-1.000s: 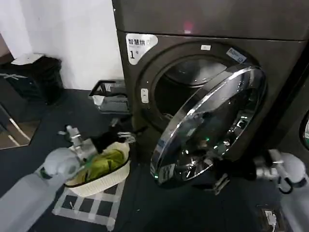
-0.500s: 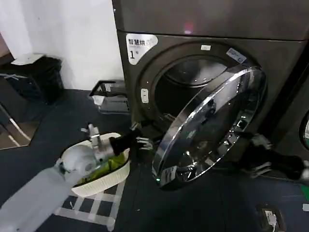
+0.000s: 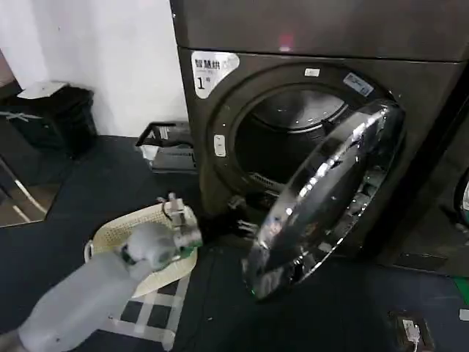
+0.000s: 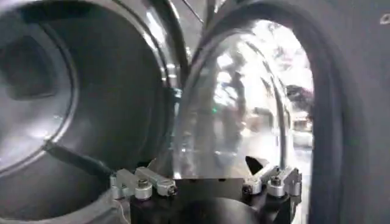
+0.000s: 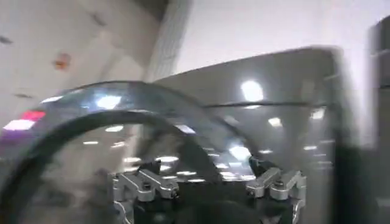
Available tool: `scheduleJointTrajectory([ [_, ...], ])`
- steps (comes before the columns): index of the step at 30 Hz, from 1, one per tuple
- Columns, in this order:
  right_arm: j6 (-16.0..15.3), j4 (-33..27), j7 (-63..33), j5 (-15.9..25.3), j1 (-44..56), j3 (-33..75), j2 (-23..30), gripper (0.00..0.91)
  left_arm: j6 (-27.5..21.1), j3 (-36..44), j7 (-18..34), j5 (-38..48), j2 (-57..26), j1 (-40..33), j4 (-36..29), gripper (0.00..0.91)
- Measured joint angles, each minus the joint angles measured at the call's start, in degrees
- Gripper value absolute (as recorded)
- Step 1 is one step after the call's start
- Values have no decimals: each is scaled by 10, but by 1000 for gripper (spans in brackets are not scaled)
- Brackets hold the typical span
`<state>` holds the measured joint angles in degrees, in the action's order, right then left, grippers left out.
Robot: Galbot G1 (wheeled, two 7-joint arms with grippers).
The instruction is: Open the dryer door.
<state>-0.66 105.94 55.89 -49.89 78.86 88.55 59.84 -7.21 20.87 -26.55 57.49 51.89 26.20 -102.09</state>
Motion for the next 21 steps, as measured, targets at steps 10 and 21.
scheduleJointTrajectory([
  [10,-17,13,-238,-6,56,113,20,907,4,60,2,0,48,-42,15,907],
  [21,-41,18,-437,0,100,235,18,907,7,122,14,6,122,-106,57,907],
])
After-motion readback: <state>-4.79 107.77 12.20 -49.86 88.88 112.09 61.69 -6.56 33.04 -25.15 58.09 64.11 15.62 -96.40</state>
